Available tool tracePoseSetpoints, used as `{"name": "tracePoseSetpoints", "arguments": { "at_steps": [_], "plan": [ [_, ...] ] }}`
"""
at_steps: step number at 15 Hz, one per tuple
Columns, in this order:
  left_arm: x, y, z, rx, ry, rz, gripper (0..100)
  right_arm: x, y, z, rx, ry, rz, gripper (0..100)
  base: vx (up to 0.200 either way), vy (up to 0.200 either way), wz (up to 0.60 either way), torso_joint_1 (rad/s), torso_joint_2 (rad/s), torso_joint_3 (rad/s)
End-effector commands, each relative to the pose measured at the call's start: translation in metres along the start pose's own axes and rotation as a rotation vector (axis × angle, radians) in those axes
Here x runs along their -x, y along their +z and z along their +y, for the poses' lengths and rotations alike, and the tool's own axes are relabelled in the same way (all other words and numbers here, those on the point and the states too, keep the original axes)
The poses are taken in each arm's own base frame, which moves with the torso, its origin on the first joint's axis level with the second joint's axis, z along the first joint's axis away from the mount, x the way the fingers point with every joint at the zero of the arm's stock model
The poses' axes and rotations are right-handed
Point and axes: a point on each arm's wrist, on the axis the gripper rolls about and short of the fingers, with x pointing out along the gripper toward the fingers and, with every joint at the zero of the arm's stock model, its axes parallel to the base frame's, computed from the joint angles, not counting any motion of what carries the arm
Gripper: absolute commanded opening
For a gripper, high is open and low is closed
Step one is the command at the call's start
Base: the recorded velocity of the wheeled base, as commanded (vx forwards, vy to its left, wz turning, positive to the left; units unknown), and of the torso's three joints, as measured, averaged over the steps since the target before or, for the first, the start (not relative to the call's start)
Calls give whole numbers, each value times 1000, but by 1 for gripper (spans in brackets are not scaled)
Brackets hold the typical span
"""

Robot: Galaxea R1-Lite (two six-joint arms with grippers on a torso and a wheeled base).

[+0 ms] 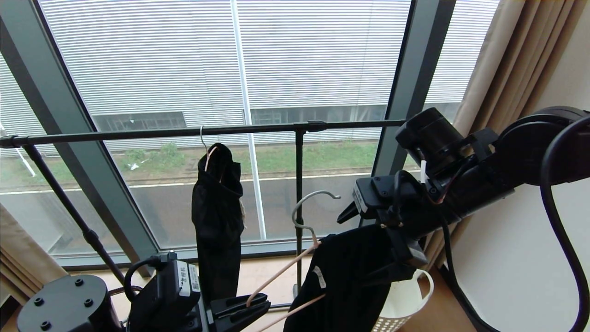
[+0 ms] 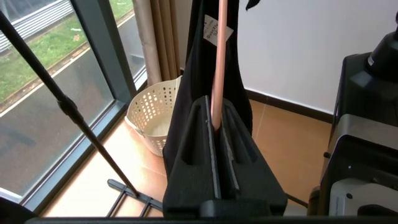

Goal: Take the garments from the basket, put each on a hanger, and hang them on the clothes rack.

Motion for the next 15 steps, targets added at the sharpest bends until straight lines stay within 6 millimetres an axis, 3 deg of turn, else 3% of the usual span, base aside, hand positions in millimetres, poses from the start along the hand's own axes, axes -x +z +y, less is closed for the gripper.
{"name": "tracePoseSetpoints", "arguments": {
  "at_steps": [1, 2, 3, 15],
  "plan": [
    [0, 0, 0, -4, 0, -2, 0, -1, 0, 0, 0, 2, 1, 100, 0, 0, 0, 0, 0, 0],
    [0, 0, 0, -4, 1, 0, 0, -1, 1, 0, -1, 4, 0, 100, 0, 0, 0, 0, 0, 0],
    [0, 0, 0, -4, 1, 0, 0, -2, 3, 2, 3, 9, -2, 0, 0, 0, 0, 0, 0, 0],
    [-2, -3, 1, -3, 5, 16, 0, 0, 6, 5, 11, 7, -1, 0, 0, 0, 0, 0, 0, 0]
  ]
}}
